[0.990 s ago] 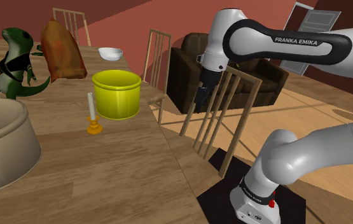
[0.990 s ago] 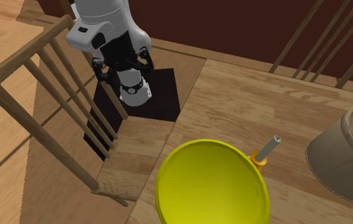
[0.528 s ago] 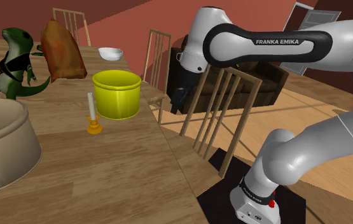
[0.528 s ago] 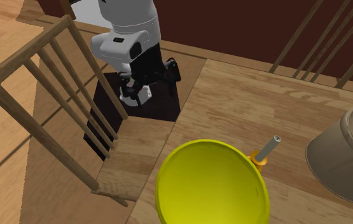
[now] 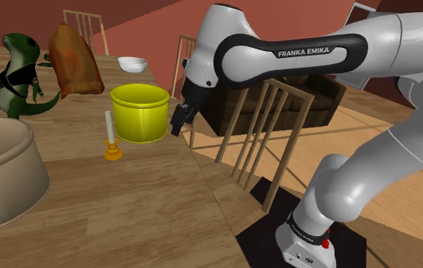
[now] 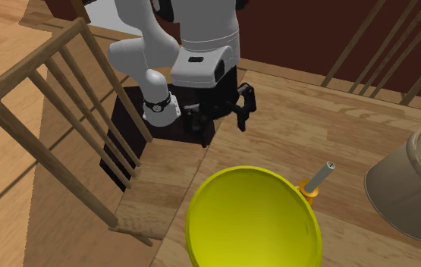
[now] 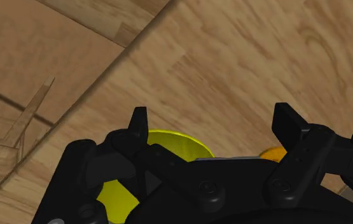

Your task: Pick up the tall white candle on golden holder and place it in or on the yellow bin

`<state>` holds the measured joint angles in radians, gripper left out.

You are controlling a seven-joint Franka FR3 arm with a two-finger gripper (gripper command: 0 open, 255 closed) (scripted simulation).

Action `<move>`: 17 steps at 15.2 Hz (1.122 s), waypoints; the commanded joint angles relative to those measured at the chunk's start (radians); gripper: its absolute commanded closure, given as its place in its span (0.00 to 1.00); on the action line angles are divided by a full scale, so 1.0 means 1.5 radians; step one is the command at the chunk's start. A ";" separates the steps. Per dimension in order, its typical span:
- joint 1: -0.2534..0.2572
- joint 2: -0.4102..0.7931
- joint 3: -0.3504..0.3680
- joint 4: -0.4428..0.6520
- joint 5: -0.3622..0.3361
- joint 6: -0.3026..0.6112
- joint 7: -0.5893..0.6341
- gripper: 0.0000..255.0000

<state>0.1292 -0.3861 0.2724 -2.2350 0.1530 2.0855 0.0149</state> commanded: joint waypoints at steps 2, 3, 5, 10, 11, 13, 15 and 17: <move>0.004 0.054 0.029 0.040 -0.018 0.048 0.019 0.00; 0.005 0.071 0.038 0.055 -0.026 0.061 0.026 0.00; 0.008 0.107 0.056 0.086 -0.045 0.085 0.041 0.00; 0.016 0.199 0.097 0.175 -0.115 0.132 0.088 0.00; 0.019 0.219 0.105 0.195 -0.132 0.139 0.099 0.00; 0.026 0.250 0.115 0.228 -0.161 0.149 0.117 0.00; 0.026 0.262 0.115 0.225 -0.170 0.162 0.122 0.00; 0.027 0.275 0.115 0.223 -0.179 0.175 0.128 0.00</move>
<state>0.1689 0.0147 0.4447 -1.9000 -0.1060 2.3367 0.2008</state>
